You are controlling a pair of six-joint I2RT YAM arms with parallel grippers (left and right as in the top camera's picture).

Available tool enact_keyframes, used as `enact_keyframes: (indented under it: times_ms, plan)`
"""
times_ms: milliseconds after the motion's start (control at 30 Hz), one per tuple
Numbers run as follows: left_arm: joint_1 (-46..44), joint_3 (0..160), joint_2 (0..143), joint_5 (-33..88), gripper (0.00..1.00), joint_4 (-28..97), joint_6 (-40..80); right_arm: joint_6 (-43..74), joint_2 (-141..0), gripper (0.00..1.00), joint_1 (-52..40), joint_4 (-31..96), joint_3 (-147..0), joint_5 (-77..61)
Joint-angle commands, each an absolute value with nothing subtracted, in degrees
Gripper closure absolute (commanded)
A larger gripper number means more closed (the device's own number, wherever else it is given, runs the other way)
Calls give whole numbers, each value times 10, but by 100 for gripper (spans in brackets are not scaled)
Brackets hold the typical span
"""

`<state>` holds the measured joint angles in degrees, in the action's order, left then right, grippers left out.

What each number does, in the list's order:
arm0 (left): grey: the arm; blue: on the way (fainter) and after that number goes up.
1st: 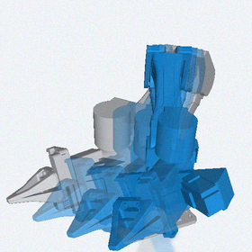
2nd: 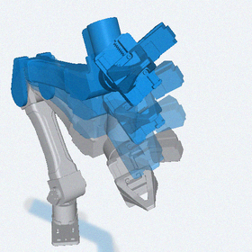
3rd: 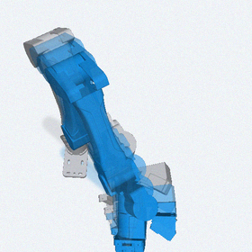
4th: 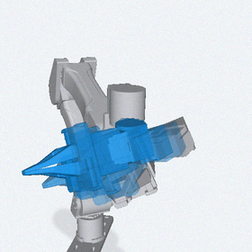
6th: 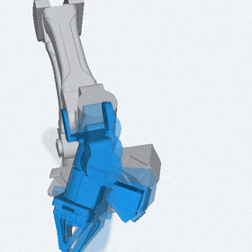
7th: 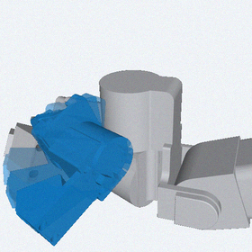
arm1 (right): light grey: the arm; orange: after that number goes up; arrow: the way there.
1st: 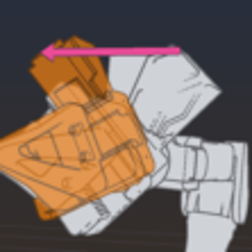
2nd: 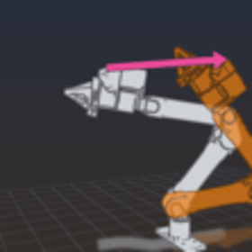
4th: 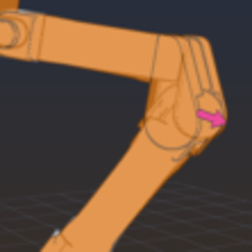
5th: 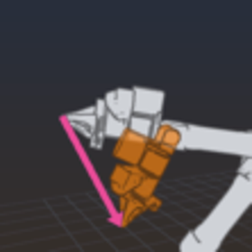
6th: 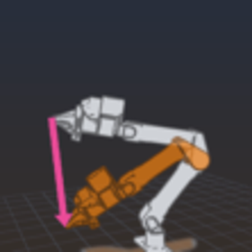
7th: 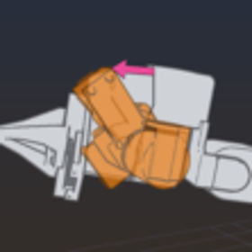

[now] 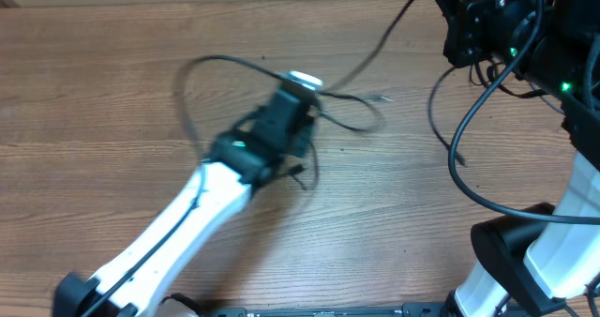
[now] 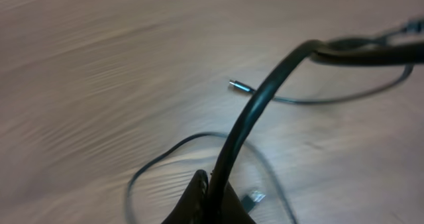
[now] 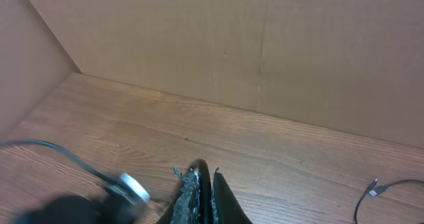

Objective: Untangle cables

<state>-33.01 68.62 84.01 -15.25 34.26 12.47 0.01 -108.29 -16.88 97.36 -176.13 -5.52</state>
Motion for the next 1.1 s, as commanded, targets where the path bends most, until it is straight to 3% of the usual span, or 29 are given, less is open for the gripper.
enact_keyframes:
  times_ms: [0, 300, 1067]
  plan:
    - [-258, 693, 806, -261, 96, 385, 284, 2, -1084, 96, -166, 971, -1762, -50]
    - [-142, 693, 802, -261, 96, 486, 467, 2, -1084, 96, -166, 971, -1762, -49]
    - [166, 693, 802, -253, 96, 492, 515, 16, -1084, 96, -137, 970, -1762, -35]
